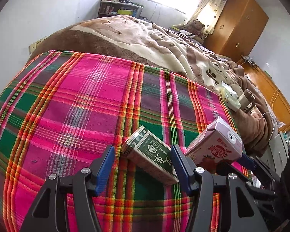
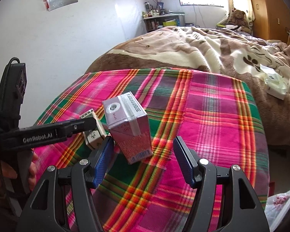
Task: Collect trash
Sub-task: 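Grasp the pink milk carton with the right gripper while the left grasps the green-white box, then carry the milk carton and green box over the wastebasket with both grippers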
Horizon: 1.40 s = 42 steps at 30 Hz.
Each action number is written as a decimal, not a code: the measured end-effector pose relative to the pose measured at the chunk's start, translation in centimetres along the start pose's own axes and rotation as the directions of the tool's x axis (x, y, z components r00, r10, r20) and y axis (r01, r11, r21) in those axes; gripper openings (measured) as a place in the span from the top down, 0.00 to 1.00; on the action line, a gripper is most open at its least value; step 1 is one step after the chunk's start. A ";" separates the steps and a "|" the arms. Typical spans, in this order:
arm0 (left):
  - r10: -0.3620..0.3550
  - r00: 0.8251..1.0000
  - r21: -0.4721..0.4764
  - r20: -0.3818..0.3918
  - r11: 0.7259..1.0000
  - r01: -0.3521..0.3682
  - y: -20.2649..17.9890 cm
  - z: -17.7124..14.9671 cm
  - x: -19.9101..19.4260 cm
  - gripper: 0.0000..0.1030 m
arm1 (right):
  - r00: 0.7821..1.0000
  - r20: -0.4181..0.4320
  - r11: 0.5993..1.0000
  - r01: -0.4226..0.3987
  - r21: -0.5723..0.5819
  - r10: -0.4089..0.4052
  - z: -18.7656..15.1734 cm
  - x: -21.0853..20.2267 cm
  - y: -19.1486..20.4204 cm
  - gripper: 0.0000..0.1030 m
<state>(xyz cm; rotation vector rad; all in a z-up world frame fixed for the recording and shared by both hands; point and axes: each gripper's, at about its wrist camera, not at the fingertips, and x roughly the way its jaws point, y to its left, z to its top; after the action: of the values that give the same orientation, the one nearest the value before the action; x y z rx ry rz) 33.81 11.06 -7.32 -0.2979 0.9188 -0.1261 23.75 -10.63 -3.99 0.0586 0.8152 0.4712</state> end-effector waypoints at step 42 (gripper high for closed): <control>0.075 0.997 0.095 0.029 0.993 -0.077 -5.7 -1.1 1.2 0.66 | 0.992 0.084 0.987 0.083 0.136 -0.095 -0.7 -3.4 -3.5 0.58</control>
<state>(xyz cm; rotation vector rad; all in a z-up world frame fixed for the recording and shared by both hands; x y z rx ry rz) 33.74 5.13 -7.09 -0.1751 0.8945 -0.0956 22.52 -15.29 -2.91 0.1644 0.7565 0.3271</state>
